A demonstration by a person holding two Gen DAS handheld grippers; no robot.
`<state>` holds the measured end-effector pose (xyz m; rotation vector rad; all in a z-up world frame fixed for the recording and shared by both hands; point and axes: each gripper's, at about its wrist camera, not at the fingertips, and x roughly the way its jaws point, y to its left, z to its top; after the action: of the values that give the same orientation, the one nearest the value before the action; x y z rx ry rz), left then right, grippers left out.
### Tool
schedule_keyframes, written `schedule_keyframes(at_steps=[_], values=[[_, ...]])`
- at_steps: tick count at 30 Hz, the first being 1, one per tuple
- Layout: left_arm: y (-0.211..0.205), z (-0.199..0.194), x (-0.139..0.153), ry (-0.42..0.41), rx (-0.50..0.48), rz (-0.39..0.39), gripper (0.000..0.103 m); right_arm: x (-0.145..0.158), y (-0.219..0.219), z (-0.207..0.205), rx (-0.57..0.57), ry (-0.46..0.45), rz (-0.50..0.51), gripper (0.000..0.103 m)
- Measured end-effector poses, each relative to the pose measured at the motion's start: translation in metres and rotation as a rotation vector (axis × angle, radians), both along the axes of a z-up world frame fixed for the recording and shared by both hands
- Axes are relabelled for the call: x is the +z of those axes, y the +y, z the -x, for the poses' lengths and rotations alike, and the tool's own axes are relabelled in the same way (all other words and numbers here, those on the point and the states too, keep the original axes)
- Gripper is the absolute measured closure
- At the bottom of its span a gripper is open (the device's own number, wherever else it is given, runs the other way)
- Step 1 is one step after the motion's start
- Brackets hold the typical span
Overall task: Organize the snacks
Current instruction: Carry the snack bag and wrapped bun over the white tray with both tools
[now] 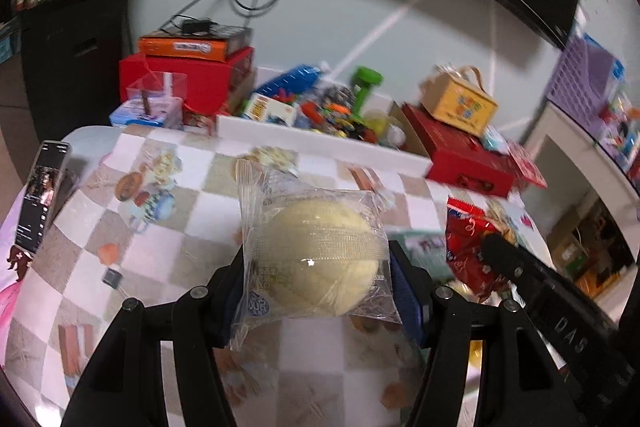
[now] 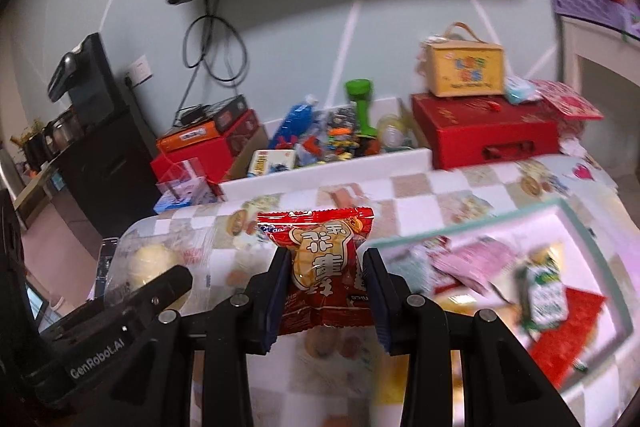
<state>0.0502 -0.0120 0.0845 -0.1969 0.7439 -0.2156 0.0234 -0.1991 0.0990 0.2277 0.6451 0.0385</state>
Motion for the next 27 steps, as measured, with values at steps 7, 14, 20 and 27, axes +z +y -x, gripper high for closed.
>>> schedule_keyframes(at_steps=[7,14,20,27], values=[[-0.057,0.022,-0.012,0.030,-0.166,-0.038,0.038,-0.013,-0.050,0.032,-0.117,0.045,-0.013,0.063],[-0.100,0.032,-0.020,0.046,-0.273,-0.057,0.039,-0.020,-0.100,0.056,-0.236,0.061,-0.037,0.063],[-0.118,0.034,-0.024,0.054,-0.300,-0.049,0.038,-0.021,-0.134,0.068,-0.311,0.058,-0.051,0.063],[-0.152,0.026,-0.020,0.013,-0.343,-0.028,0.039,-0.025,-0.162,0.073,-0.356,0.046,-0.076,0.063]])
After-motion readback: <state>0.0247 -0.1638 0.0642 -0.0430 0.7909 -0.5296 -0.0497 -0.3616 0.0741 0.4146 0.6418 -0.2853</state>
